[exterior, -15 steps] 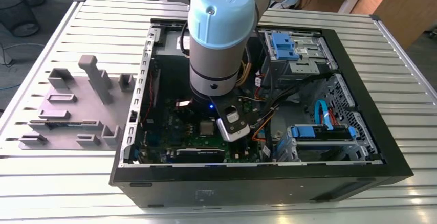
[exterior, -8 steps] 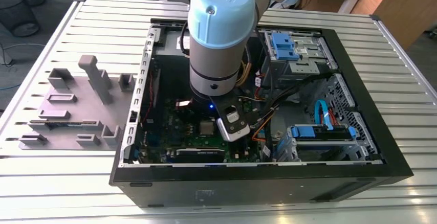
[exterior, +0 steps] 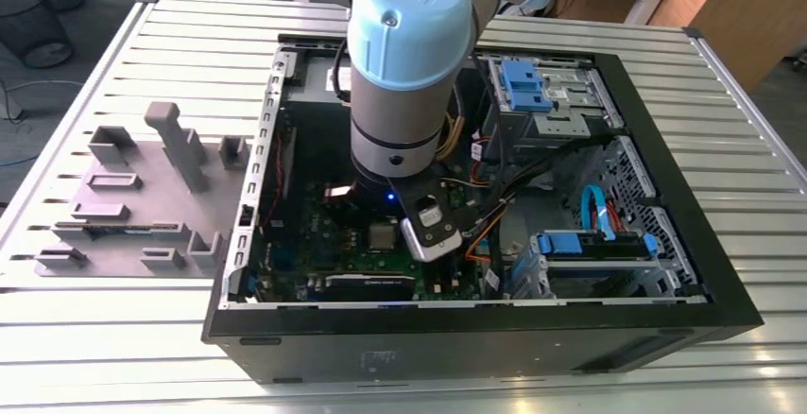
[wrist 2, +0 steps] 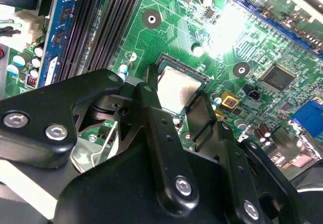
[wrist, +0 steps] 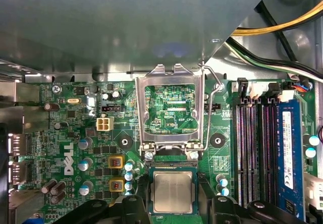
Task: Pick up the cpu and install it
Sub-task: 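Place the cpu into insertion slot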
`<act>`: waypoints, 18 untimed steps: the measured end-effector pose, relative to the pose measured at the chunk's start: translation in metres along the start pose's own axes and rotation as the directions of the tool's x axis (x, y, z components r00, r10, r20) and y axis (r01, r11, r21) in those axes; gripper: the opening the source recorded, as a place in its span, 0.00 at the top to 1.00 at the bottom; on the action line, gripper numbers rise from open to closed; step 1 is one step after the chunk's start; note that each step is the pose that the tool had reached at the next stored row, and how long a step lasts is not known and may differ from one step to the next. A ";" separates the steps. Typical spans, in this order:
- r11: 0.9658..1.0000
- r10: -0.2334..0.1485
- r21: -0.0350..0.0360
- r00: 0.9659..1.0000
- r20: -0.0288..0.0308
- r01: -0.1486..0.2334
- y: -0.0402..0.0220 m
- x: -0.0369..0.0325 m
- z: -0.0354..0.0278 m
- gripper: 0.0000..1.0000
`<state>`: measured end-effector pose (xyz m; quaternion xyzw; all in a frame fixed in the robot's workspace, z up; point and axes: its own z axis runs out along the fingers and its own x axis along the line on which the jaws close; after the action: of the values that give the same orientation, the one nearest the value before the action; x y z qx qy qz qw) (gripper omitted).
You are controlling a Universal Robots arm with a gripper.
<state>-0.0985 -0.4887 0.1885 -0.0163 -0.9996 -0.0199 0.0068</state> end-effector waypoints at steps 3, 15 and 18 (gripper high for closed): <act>1.000 0.000 0.000 1.000 0.000 0.000 0.0000 -0.0001 0.0000 0.53; 1.000 0.000 0.000 1.000 0.000 0.000 0.0001 -0.0003 0.0000 0.45; 1.000 0.000 0.000 1.000 0.000 0.000 0.0001 -0.0004 -0.0001 0.45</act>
<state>-0.0981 -0.4886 0.1886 -0.0163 -0.9996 -0.0199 0.0068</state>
